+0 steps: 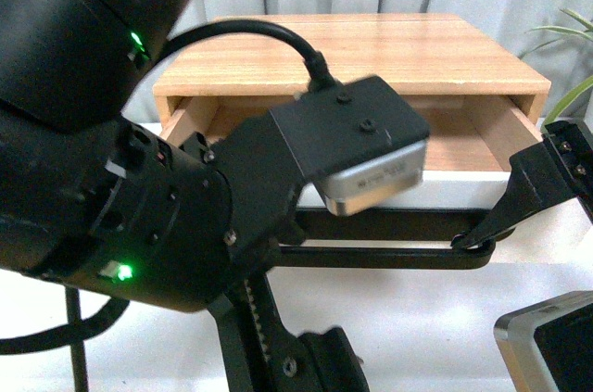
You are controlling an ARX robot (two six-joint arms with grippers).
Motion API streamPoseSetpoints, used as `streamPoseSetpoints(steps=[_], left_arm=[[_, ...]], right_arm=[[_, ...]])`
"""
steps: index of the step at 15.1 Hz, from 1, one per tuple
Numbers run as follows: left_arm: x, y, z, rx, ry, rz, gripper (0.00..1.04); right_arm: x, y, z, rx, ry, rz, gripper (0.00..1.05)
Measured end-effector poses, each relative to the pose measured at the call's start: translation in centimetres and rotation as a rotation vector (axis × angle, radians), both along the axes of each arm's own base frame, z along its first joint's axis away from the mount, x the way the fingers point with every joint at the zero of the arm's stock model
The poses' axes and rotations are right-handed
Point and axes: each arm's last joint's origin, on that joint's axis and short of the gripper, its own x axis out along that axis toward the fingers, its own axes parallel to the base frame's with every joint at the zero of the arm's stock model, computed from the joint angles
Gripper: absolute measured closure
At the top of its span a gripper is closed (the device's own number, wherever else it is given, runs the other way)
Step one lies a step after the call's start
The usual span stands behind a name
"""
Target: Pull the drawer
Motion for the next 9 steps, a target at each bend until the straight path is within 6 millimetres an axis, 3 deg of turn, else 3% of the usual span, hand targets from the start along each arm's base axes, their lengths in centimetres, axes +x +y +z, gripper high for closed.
streamPoseSetpoints(steps=[5,7,9], left_arm=[[-0.6,2.6,4.7,-0.132,-0.1,0.104,0.07],[-0.9,4.5,6.5,-0.222,-0.132,0.173,0.07],[-1.6,6.8,7.1,-0.293,-0.148,0.255,0.07]], right_arm=[[-0.6,-1.7,3.1,0.055,-0.01,-0.018,0.06],[-0.3,-2.3,5.3,0.133,-0.06,-0.027,0.06],[0.3,-3.5,7.2,0.266,-0.125,-0.083,0.06]])
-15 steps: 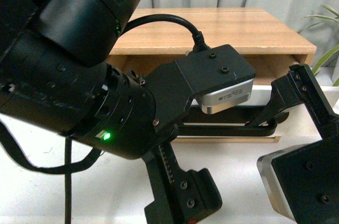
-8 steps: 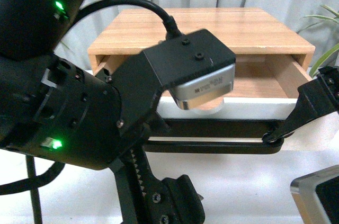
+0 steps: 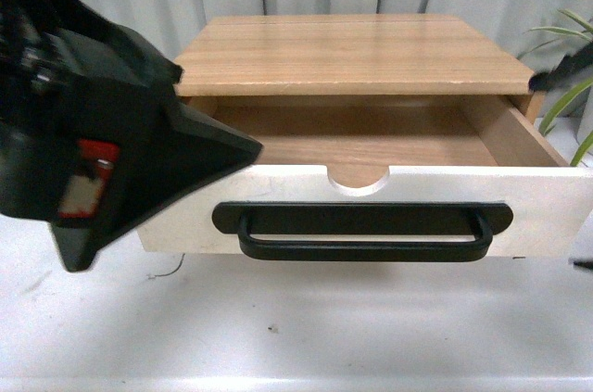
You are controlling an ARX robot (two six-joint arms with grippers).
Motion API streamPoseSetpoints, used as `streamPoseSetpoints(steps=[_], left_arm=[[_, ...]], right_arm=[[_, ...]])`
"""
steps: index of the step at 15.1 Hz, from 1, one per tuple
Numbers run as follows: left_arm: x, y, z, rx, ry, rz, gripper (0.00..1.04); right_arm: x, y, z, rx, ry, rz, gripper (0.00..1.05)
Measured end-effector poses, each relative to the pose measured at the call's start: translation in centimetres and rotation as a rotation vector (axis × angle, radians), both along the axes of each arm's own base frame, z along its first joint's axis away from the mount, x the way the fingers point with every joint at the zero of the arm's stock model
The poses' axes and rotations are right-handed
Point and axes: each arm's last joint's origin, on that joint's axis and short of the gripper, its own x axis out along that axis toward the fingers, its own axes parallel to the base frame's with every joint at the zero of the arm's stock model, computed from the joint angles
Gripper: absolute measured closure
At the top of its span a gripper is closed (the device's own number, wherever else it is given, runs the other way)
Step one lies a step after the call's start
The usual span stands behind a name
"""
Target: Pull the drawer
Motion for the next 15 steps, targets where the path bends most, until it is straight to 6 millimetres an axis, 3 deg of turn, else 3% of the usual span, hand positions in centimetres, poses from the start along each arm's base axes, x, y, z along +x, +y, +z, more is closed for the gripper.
streamPoseSetpoints(steps=[2,4,7,8,10,12,13,14,15], left_arm=[[-0.7,3.3,0.4,-0.127,-0.068,0.148,0.07],[-2.6,8.1,0.0,-0.252,-0.177,0.455,0.07],[-6.3,13.2,-4.9,-0.406,-0.098,0.861,0.08],[-7.6,13.8,-5.5,-0.418,-0.271,0.865,0.2],[-10.1,12.4,-6.5,-0.4,-0.399,0.809,0.47],[-10.8,11.5,-7.0,-0.395,-0.396,0.806,0.75],[-11.5,10.8,-7.2,-0.394,-0.401,0.813,1.02],[-12.1,10.2,-8.1,-0.393,-0.409,0.807,1.03],[-12.2,9.8,-8.1,-0.389,-0.406,0.824,1.03]], right_arm=[[0.9,-1.1,1.3,0.152,-0.116,-0.158,0.06],[0.7,-3.3,0.8,0.384,-0.152,-0.517,0.06],[-2.3,-7.6,-0.2,0.901,0.14,-0.966,0.06],[-3.6,-8.4,-0.9,1.047,0.224,-1.032,0.06],[-7.3,-8.7,-2.2,1.187,-0.008,-1.132,0.31],[-10.0,-7.6,-3.0,1.219,-0.042,-1.135,0.59],[-10.8,-6.5,-3.9,1.218,-0.033,-1.123,0.86],[-11.7,-5.7,-4.5,1.223,-0.037,-1.123,1.03],[-11.8,-5.6,-4.7,1.223,-0.035,-1.124,1.03]])
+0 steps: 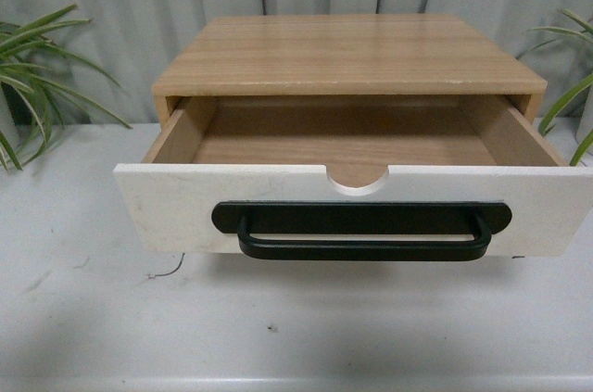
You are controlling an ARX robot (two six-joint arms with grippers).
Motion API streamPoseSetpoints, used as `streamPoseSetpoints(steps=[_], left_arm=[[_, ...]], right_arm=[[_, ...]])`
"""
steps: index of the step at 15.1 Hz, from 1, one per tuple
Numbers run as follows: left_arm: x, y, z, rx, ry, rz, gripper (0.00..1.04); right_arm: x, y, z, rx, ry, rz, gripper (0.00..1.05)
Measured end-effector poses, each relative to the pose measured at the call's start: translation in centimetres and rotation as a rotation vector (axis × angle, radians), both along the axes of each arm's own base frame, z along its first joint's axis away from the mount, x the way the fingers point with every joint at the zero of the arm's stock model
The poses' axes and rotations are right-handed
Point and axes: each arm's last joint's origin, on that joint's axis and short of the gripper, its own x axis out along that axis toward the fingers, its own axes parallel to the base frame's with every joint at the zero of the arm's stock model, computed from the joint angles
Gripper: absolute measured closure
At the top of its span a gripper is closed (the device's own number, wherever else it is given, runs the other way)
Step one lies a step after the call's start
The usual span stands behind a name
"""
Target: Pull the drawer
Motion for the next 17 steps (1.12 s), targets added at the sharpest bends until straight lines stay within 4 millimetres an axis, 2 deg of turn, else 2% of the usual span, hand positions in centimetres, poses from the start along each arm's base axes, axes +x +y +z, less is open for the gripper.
streamPoseSetpoints(steps=[2,5,9,17], left_arm=[[-0.3,-0.8,0.2,0.003,-0.012,-0.039,1.03],[-0.8,-0.6,0.2,0.005,-0.016,-0.013,1.03],[-1.3,-0.6,0.2,0.005,-0.019,-0.014,1.03],[-2.2,-0.6,-0.1,0.004,0.015,-0.014,1.03]], right_arm=[[-0.4,0.2,-0.3,0.0,0.0,-0.001,1.03],[-0.9,1.5,-0.8,0.002,-0.001,0.019,1.03],[-1.4,1.4,-1.5,0.002,-0.005,-0.004,1.03],[-2.3,1.4,-1.4,0.002,-0.018,-0.005,1.03]])
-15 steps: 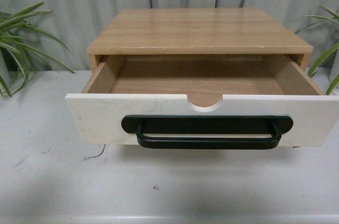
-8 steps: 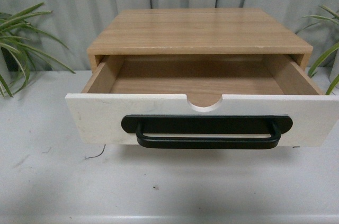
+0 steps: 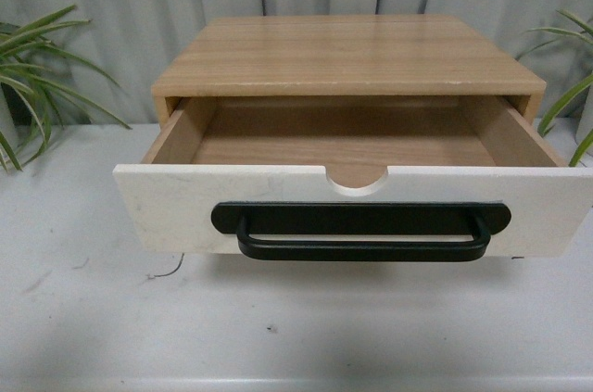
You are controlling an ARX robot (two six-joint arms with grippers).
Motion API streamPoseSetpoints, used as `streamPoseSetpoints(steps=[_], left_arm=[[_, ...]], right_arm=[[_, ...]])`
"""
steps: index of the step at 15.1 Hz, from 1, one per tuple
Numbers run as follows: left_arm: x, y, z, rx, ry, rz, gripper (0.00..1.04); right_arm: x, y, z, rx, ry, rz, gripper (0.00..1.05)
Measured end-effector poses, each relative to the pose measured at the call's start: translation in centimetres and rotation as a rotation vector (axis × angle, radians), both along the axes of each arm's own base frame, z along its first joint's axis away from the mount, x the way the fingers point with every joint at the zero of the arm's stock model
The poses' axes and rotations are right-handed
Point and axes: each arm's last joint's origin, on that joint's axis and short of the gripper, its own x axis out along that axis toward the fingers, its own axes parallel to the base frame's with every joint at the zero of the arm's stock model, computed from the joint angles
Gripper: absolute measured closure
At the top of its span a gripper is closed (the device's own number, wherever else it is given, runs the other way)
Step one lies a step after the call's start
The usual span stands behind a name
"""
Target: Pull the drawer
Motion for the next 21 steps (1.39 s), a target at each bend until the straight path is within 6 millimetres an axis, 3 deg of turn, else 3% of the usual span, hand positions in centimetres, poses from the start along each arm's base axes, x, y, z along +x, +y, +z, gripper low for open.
streamPoseSetpoints(steps=[5,14,19,20,21], left_arm=[[-0.6,0.0,0.0,0.0,-0.023,0.001,1.03],[-0.6,0.0,0.0,0.0,-0.021,0.0,1.0],[-0.6,0.0,0.0,0.0,-0.021,0.0,0.35],[-0.6,0.0,0.0,0.0,-0.021,0.0,0.1],[-0.6,0.0,0.0,0.0,-0.021,0.0,0.07]], right_arm=[[-1.2,0.0,-0.4,0.0,0.021,0.0,1.03],[-1.3,0.0,-0.3,0.0,0.009,0.0,1.03],[-1.3,0.0,-0.3,0.0,0.009,0.0,0.38],[-1.3,0.0,-0.3,0.0,0.009,0.0,0.11],[-1.3,0.0,-0.3,0.001,0.009,0.0,0.07]])
